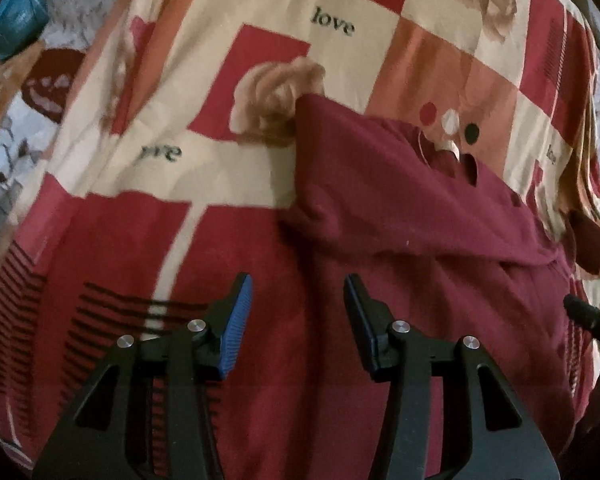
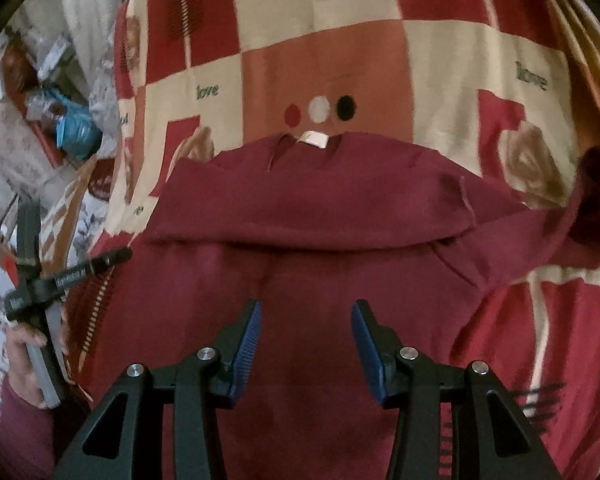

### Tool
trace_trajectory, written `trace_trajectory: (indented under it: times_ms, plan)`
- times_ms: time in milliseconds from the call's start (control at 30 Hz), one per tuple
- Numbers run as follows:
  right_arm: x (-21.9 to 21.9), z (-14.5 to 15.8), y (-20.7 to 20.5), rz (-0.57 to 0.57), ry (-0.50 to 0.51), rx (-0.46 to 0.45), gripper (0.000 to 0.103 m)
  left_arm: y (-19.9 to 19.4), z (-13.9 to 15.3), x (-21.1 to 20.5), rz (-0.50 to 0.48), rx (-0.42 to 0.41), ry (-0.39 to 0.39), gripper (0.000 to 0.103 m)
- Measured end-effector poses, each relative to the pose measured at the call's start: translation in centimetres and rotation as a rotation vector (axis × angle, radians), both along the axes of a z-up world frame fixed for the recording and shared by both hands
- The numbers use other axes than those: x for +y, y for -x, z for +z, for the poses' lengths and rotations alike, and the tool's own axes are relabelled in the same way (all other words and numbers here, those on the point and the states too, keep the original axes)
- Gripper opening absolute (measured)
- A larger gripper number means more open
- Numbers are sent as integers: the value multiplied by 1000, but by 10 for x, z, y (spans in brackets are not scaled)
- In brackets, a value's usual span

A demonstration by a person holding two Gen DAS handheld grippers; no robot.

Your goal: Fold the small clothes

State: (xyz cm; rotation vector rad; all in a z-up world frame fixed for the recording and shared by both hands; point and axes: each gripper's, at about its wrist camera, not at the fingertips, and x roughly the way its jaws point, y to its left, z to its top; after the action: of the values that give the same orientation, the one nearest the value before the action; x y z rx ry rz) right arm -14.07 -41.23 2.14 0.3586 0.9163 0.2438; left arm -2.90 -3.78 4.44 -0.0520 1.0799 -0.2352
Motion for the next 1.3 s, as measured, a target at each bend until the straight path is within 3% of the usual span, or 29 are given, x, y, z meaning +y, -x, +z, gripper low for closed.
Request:
trace_trajectory:
  times_ms: [133, 333, 367, 400, 467, 567, 700, 800, 1100, 1200, 1300]
  plan:
    - [-13, -3, 5, -38, -33, 22, 45, -5, -5, -9, -28, 3, 23, 47]
    - [-19, 0, 16, -57, -57, 32, 45, -21, -19, -25, -30, 8, -9, 46]
    - [-20, 1, 16, -62, -62, 29, 45, -23, -19, -26, -35, 6, -15, 43]
    - [-24, 4, 17, -71, -68, 24, 45, -23, -19, -26, -38, 9, -7, 28]
    - [-29, 8, 18, -87, -71, 13, 45, -21, -17, -23, -32, 23, 20, 13]
    - [-40, 16, 20, -121, -71, -11, 45, -14, -5, -20, -26, -6, 19, 6]
    - [-57, 19, 23, -160, -88, -18, 45, -13, 5, -1, 7, -8, 52, 6]
    - [-63, 15, 26, -170, -88, -8, 45, -13, -4, 2, 19, 15, 23, 6]
    - [-48, -10, 35, -89, -23, 63, 45, -10, -5, -1, 6, 18, -5, 6]
    - [-31, -34, 36, -41, 44, 143, 46, -8, 1, -7, -7, 10, -12, 7]
    - [-21, -34, 45, -5, 124, 106, 46, -6, 12, -7, -13, 2, -12, 16]
